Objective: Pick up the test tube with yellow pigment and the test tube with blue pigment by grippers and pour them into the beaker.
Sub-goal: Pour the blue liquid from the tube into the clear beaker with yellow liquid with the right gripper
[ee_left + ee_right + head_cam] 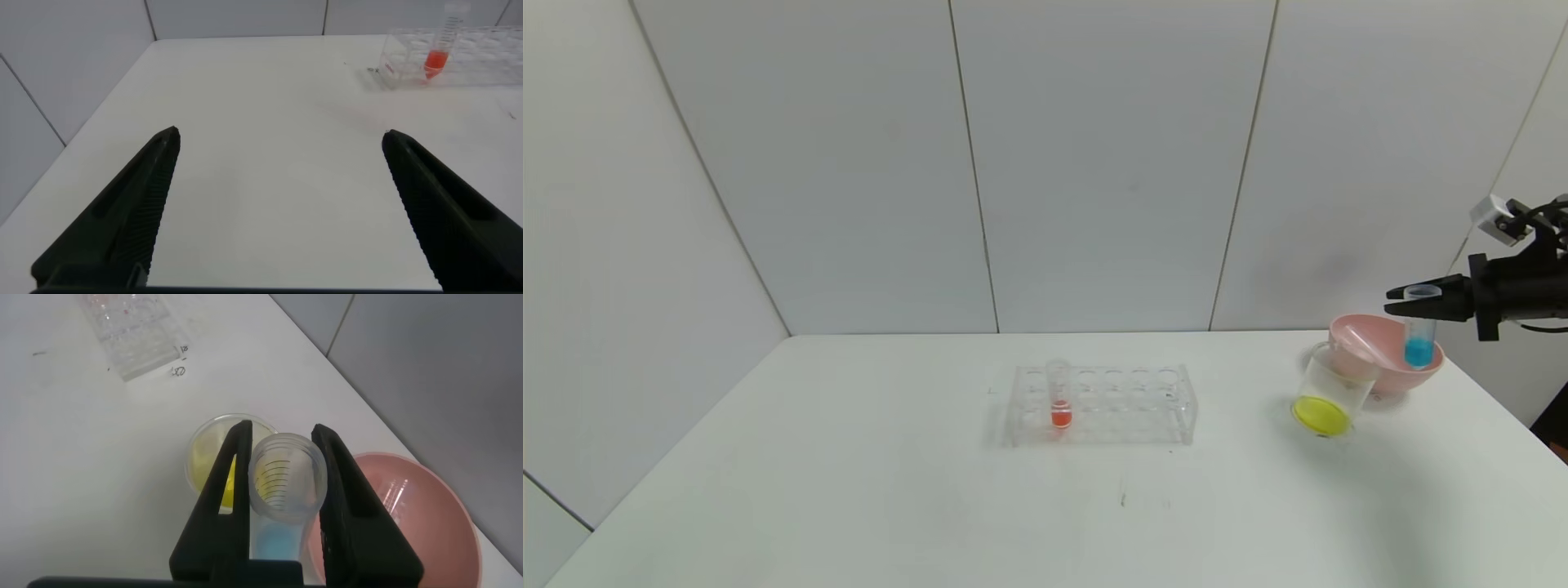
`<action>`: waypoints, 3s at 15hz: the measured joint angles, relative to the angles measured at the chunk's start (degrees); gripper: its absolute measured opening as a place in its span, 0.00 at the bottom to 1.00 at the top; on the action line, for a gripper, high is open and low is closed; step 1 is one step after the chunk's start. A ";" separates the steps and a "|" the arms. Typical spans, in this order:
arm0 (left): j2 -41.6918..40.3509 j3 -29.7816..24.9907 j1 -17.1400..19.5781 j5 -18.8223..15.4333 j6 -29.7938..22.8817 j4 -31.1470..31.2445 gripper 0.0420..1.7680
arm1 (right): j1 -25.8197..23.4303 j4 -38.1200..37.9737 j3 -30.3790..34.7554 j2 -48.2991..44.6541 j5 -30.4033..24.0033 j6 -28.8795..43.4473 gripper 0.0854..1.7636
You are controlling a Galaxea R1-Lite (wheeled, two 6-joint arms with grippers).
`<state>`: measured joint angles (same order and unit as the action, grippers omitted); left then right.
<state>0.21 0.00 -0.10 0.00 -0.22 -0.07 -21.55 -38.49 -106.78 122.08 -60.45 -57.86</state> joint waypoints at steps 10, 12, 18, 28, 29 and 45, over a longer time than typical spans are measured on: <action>0.00 0.00 0.00 0.00 -0.02 0.00 1.00 | 2.82 -6.24 -7.63 1.88 15.92 -5.07 0.27; 0.00 0.00 0.00 0.00 -0.02 0.02 1.00 | 3.95 -7.41 -7.67 0.88 19.26 -5.14 0.27; 0.00 0.00 0.00 0.00 0.00 0.00 1.00 | 7.14 -8.91 -7.67 -0.99 27.44 -5.56 0.27; 0.00 0.00 0.02 0.00 -0.02 0.00 1.00 | 11.91 -13.39 -7.67 -2.73 39.33 -9.41 0.27; 0.00 0.00 0.00 0.00 0.00 0.00 1.00 | 12.35 -13.54 -7.67 -2.73 40.27 -9.41 0.27; 0.00 0.00 0.00 0.00 0.00 0.00 1.00 | 16.30 -15.84 -7.75 -1.84 52.05 -12.07 0.27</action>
<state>0.21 0.00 -0.10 0.00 -0.22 -0.07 -5.25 -54.32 -114.53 120.24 -8.40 -69.93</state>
